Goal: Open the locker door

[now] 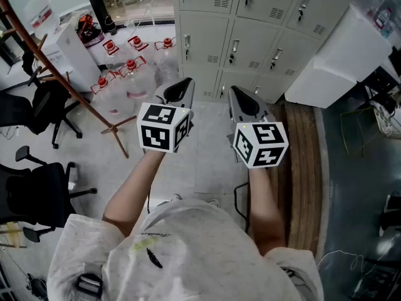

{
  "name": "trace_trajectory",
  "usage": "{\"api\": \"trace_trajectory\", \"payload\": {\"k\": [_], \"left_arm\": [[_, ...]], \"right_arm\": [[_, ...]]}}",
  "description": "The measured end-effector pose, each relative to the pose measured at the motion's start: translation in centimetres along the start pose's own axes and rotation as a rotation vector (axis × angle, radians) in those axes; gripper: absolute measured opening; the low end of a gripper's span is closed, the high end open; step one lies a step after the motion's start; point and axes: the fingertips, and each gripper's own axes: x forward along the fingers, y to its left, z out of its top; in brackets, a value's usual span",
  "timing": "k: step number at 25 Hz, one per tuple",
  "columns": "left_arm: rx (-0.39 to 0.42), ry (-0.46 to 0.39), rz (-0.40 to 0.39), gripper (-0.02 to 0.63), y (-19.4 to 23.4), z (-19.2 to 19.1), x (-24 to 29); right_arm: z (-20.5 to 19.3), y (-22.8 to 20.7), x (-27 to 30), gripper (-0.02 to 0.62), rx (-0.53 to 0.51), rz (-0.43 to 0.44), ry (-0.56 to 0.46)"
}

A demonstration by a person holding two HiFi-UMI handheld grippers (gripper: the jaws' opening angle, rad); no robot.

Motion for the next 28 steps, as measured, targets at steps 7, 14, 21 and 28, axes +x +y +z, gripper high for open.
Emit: {"api": "trace_trajectory", "payload": {"k": [7,14,21,28], "left_arm": [[0.005,0.009,-0.013,0.006,-2.2,0.1,1.1],[0.009,0.007,-0.02,0.006,-4.5,0.4,2.9],[0.011,0.015,-0.022,0.006,-7.2,0.1,4.6],[0.017,0.024,-0.026,0.006,-9.9,-0.1,6.1]], "right_arm": [[-0.2,-2.0,-1.2,0.003,0.026,-0.011,-0.009],[-0.2,-4.2,-1.9,0.003,0.02,-0.001,-0.018],[-1.1,-6.7,-3.3,0.003,0.032,0.011,-0.01],[-1.6,-9.2,-4.6,0.003,0.034,0.021,-0.011]]}}
